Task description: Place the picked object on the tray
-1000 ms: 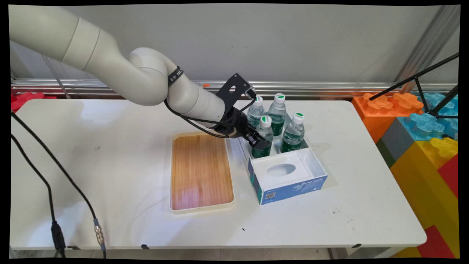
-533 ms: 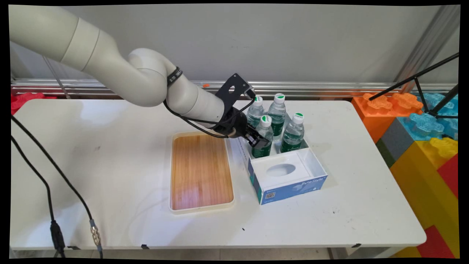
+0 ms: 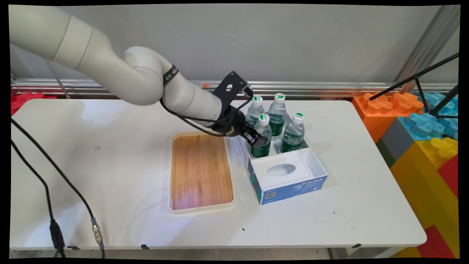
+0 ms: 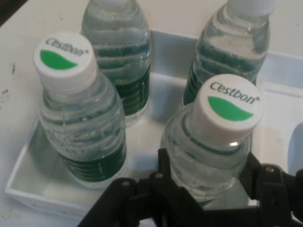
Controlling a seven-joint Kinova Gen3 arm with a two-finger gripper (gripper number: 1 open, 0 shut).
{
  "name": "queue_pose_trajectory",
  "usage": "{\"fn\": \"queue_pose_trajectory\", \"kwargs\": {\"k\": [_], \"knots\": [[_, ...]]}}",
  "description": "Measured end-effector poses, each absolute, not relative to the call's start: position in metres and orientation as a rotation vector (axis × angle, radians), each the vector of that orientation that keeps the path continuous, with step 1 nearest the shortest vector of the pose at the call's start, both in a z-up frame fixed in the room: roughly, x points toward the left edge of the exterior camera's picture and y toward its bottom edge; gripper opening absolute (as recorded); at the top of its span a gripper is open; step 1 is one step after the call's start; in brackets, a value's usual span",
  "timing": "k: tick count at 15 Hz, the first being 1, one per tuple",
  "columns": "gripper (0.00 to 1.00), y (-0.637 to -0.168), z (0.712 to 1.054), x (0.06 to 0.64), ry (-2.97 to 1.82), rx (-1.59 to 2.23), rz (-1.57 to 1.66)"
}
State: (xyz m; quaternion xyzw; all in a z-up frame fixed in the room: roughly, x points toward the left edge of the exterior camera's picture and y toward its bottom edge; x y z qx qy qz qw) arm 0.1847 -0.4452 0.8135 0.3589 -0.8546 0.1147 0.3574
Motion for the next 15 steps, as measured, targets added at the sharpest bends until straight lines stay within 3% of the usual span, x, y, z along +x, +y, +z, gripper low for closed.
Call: {"fn": "queue_pose_trajectory", "kwargs": {"k": [15], "knots": [[0.00,-0.444,0.871,0.193,-2.148,0.959,0.298]]}}
